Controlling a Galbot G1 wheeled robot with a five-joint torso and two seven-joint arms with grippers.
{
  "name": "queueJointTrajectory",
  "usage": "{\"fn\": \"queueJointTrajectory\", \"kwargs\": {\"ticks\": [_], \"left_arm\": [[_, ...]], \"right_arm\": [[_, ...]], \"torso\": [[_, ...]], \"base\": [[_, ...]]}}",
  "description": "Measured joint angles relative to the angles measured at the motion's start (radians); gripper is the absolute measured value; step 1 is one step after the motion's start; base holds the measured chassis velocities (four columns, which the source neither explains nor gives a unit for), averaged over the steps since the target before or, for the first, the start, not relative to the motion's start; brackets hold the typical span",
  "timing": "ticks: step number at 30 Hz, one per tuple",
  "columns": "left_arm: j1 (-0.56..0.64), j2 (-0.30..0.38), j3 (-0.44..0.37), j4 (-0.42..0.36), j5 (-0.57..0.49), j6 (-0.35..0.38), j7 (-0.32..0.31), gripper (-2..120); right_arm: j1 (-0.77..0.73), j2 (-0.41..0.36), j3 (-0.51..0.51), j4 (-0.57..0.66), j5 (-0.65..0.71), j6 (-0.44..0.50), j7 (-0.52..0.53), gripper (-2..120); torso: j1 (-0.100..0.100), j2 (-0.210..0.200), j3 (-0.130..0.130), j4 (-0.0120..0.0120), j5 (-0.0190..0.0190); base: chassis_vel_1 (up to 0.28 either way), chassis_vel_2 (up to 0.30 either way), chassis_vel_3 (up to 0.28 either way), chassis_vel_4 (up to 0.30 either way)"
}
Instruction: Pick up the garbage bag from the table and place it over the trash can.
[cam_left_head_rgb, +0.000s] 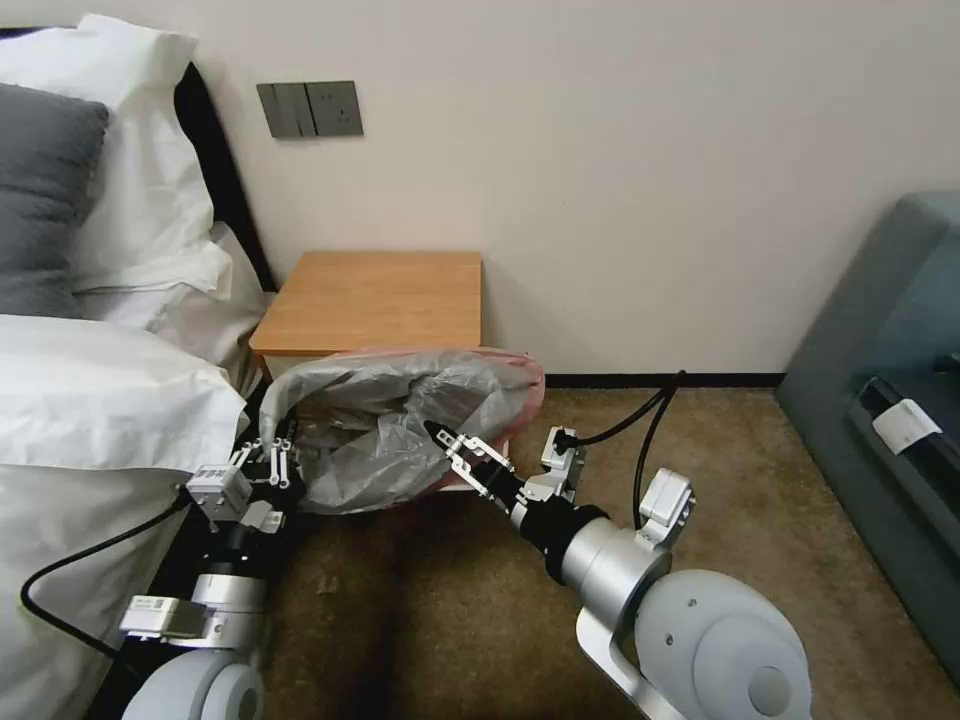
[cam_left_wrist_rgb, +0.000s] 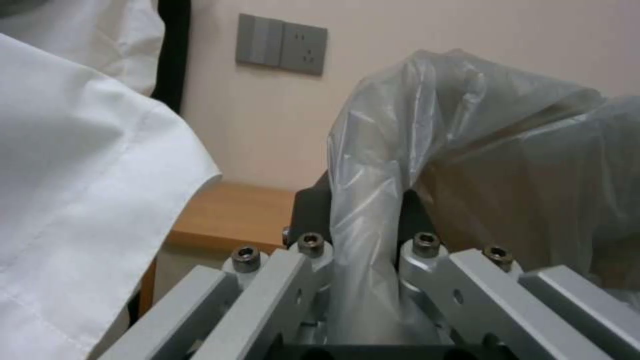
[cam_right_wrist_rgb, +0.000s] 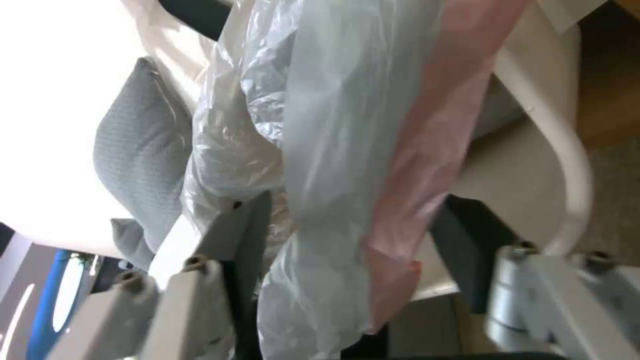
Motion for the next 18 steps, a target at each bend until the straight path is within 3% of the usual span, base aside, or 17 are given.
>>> {"fn": "queueJointTrajectory", "kwargs": {"ticks": [14, 18], "left_arm": [[-0.004, -0.001, -0.001, 0.000, -0.003, -0.005, -0.004, 7], [-0.010, -0.002, 0.000, 0.003, -0.005, -0.005, -0.013, 7]], "right_arm": [[-0.021, -0.011, 0.004, 0.000, -0.004, 0.002, -0.011, 4], [-0.038, -0.024, 0.009, 0.018, -0.003, 0.002, -0.011, 0]], "torso": [[0.000, 0.000, 0.000, 0.0001, 0.0000], [0.000, 0.000, 0.000, 0.0000, 0.0001]], "base": [[0.000, 0.000, 0.000, 0.000], [0.000, 0.000, 0.000, 0.000]]}}
